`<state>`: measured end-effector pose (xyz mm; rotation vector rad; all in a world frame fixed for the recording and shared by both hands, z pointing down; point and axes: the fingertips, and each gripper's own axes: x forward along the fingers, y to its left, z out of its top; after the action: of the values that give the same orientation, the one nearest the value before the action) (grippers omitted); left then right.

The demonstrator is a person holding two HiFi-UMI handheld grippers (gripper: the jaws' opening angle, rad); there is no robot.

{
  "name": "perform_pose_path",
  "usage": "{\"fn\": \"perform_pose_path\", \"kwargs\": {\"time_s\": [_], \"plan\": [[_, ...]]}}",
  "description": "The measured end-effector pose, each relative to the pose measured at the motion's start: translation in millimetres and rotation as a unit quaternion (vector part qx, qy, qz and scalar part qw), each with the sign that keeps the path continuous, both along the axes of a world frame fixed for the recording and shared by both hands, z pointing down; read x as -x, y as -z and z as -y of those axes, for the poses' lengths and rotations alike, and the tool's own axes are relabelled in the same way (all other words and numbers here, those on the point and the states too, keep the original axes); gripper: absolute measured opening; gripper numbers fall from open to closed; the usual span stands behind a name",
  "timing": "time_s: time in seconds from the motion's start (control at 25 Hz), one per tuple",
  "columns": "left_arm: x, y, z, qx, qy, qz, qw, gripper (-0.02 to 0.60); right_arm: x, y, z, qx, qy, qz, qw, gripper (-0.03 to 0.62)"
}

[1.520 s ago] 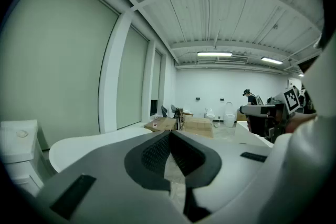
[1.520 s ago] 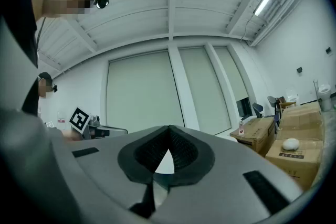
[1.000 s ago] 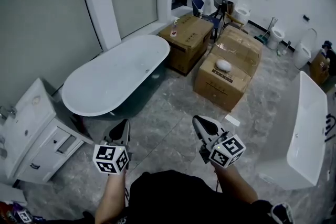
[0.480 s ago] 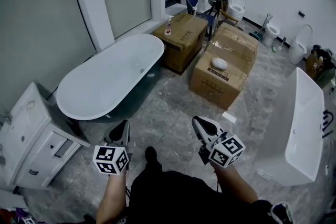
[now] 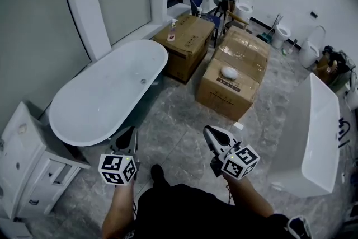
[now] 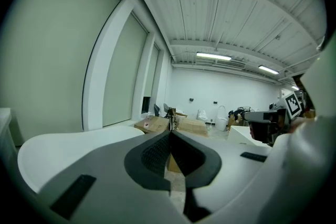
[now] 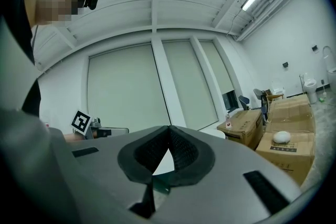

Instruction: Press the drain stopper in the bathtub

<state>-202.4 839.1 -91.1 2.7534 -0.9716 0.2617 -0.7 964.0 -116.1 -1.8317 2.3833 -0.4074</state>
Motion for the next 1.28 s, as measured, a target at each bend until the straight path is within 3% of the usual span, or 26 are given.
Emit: {"fn": "perform_pose_path", "kwargs": {"time_s": [0.32, 0.52, 0.92, 1.12, 1.28], "plan": [[-10, -12, 108, 0.014, -0.013, 0.004, 0.9998, 0.015, 5, -4, 119, 0.014, 0.020, -0.006, 1.000, 0.014], [2, -18, 164, 0.026, -0.008, 0.006, 0.9996, 0.015, 15, -9, 180, 0.033, 0.018, 0.001, 0.999, 0.014], [24, -28, 228, 0.037, -0.008, 0.023, 0.9990, 0.015, 43, -15, 264, 0.038, 0.041, 0.013, 0.998, 0.014], [11, -45, 257, 0.054, -0.006, 0.035, 0.9979, 0.015, 27, -32, 292, 0.051, 0.045, 0.034, 0.997, 0.014], [-21, -52, 290, 0.056, -0.004, 0.039, 0.9977, 0.015, -10, -44, 326, 0.056, 0.043, 0.041, 0.997, 0.014]]}}
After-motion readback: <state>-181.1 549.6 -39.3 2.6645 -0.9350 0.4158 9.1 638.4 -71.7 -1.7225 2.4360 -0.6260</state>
